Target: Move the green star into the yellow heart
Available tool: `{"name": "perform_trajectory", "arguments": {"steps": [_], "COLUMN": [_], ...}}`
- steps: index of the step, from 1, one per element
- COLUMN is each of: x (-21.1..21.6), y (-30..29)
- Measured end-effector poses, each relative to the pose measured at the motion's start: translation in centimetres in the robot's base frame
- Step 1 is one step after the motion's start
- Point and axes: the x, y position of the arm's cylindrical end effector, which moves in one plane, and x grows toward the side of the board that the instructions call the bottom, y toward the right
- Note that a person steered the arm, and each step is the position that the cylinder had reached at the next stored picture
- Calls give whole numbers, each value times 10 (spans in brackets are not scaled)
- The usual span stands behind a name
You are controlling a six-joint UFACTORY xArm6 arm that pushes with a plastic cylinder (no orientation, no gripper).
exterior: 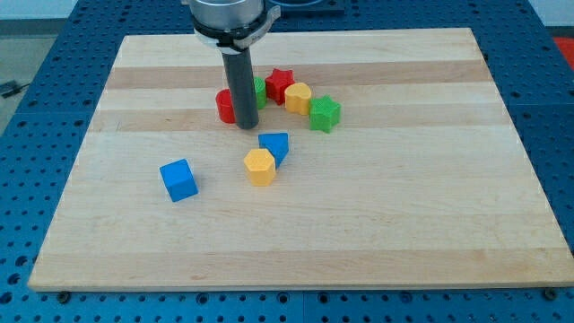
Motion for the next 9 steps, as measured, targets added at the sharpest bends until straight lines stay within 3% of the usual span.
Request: {"name": "perform_trajectory", "arguments": {"steps": [2, 3, 5, 9], "x": [44, 44, 20, 15], "y": [111, 149, 152, 108]}}
